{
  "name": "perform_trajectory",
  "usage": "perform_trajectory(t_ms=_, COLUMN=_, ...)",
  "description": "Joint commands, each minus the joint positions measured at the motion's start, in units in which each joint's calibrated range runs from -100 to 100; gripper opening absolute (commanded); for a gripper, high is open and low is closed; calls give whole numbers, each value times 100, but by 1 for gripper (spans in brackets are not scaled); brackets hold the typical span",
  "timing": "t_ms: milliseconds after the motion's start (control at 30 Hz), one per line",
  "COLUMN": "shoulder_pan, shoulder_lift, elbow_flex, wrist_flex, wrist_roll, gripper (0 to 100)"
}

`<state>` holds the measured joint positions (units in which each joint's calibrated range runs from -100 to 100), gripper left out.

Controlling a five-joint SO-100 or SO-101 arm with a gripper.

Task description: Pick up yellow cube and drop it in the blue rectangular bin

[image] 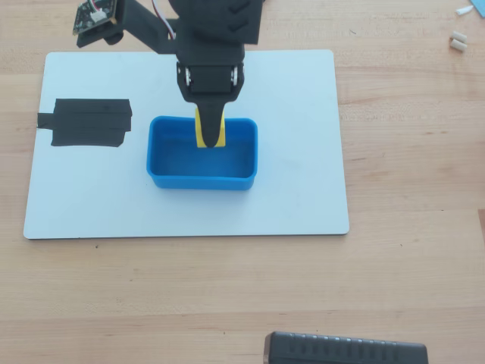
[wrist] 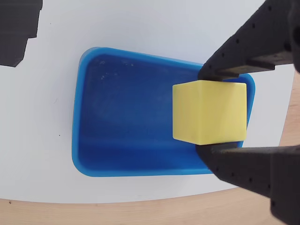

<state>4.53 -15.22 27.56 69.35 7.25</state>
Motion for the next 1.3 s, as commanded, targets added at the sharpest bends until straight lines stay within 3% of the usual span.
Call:
perform_trajectory(t_ms=0, shoulder_pan=79, shoulder_lift=-396, elbow_flex=117, wrist_flex=-411, wrist_roll=24, gripper=11)
perform_trajectory(t_ms=133, shoulder_pan=70, shoulder_lift=-387, elbow_flex=144, wrist_flex=-428, wrist_roll=24, gripper=21)
perform_trajectory(t_ms=433, shoulder_pan=-101, shoulder_lift=-1167, elbow_flex=426, wrist_flex=-122, wrist_roll=-10, gripper=27)
perform_trajectory(t_ms=600, shoulder_pan=-204, shoulder_lift=-1938, elbow_flex=499, wrist_flex=448, wrist_roll=-39, gripper=22)
perform_trajectory(t_ms=800, shoulder_pan=-358, shoulder_lift=-3508, elbow_flex=1844, wrist_flex=629, wrist_roll=-39, gripper=0)
perform_trajectory(t_ms=1100, shoulder_pan=-401, shoulder_lift=-5747, elbow_flex=3890, wrist_flex=316, wrist_roll=127, gripper=0)
perform_trajectory(t_ms=1267, shoulder_pan=-316, shoulder_lift=-6155, elbow_flex=4635, wrist_flex=-6, wrist_roll=142, gripper=0)
